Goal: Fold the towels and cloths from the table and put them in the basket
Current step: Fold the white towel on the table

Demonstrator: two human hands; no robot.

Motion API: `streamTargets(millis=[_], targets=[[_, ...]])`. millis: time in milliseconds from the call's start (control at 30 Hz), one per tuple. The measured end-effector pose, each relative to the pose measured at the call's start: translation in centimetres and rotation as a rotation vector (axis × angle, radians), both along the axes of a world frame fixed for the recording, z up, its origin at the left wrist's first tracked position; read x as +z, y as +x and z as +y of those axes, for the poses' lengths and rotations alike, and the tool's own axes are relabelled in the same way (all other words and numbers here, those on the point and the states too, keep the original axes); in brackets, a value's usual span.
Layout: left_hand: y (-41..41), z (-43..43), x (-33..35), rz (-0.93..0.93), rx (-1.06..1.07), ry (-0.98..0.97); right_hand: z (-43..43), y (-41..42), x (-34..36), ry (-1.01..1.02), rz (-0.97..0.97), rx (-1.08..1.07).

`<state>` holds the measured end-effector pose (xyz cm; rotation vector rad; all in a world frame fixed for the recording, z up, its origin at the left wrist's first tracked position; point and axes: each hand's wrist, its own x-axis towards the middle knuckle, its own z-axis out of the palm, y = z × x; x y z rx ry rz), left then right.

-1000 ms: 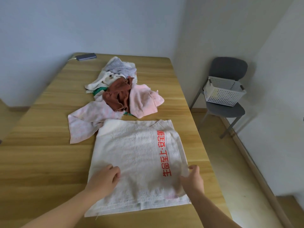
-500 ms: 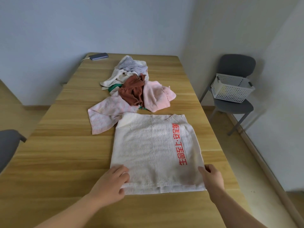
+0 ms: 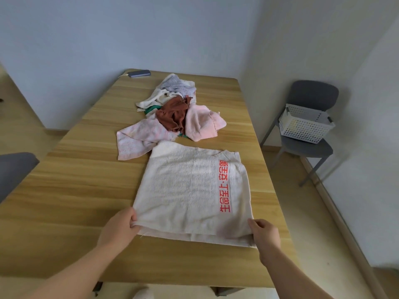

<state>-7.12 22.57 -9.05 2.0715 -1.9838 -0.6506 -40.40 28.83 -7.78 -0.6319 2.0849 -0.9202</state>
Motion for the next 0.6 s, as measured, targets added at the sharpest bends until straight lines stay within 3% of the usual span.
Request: streamTargets(millis=[200,367,600], targets=[[0.3,0.5,-0.4,0.07,0.048,0.001,0.7,-0.8,-0.5,0.097,0.125,0.078],[0.5,0.8,-0.7,0.012,-0.031,0.053,1.0,-0.1,-0.4,0.344,0.348,0.27],[-0.8,1.4,-1.0,-0.043,-0.032,0.01,1.1,-0.6,-0.4,0.203,0.11,0.277]])
